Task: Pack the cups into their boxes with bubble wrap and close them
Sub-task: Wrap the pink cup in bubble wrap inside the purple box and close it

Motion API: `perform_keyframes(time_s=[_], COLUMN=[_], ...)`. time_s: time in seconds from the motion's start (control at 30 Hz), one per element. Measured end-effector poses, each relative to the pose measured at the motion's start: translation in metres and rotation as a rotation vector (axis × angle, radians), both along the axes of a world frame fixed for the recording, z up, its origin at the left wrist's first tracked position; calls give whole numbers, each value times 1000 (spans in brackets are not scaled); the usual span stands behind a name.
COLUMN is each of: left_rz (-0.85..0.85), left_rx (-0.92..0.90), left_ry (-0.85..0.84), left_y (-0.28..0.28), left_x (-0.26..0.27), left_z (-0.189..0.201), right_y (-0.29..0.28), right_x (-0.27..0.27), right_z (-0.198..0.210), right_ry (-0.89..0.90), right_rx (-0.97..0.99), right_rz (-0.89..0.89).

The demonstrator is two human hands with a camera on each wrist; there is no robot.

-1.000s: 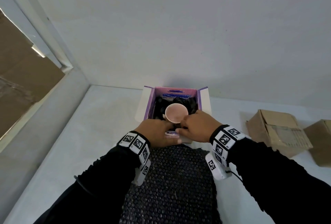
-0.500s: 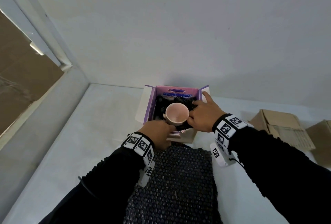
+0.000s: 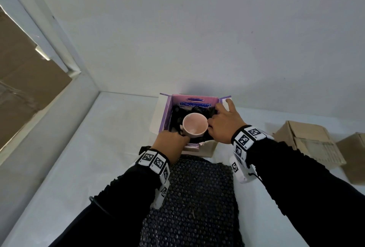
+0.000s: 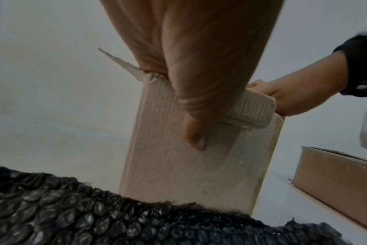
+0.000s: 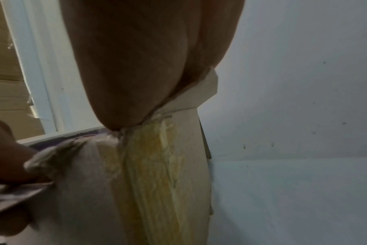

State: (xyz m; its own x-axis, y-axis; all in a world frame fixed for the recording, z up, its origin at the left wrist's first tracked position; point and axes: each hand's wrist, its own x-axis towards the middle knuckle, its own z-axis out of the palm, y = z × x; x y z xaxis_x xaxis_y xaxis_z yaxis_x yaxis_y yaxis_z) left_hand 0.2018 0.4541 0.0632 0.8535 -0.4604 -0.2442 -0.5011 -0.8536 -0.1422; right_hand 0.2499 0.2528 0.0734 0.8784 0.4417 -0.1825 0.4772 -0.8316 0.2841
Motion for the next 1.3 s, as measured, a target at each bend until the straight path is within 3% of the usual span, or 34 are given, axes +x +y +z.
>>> perform_keyframes(time_s=[0.17, 0.37, 0.43, 0.53, 0.63, 0.7, 0.77, 0.87, 0.97, 1.07, 1.13, 1.2, 1.3], left_rz=[-34, -55, -75, -107, -88, -56, 12, 114, 146, 152, 167, 137, 16], left_rx=[-51, -352, -442, -578, -594, -518, -348, -145, -111, -109, -170, -277, -347], left_ry=[-14, -128, -214, -295, -258, -129, 99, 352, 411, 316, 95, -77, -113], left_y=[2, 19, 25, 29, 34, 38, 40, 44, 47, 48, 47, 46, 44], left_x=[-2, -20, -32, -55, -78, -92, -104, -119, -125, -129, -130, -126, -116], left_z=[-4, -13, -18, -25, -38, -46, -51, -60, -67, -66, -61, -53, -45], right_y=[-2, -3, 1, 3, 1, -1, 0, 3, 4, 3, 4, 6, 13], right_x=[-16, -63, -85, -119, -146, -160, -168, -172, -170, -170, -173, -175, -176], right_z=[3, -7, -13, -35, -68, -87, -97, -98, -92, -87, -77, -63, -44], right_ry=[-106, -190, -187, -202, -60, 99, 170, 106, 94, 92, 143, 213, 210], right_rx=[84, 762, 858, 814, 678, 478, 312, 285, 317, 589, 793, 853, 991], right_rz=[13, 25, 71, 90, -118, -277, -319, -352, -360, -300, -240, -189, -146])
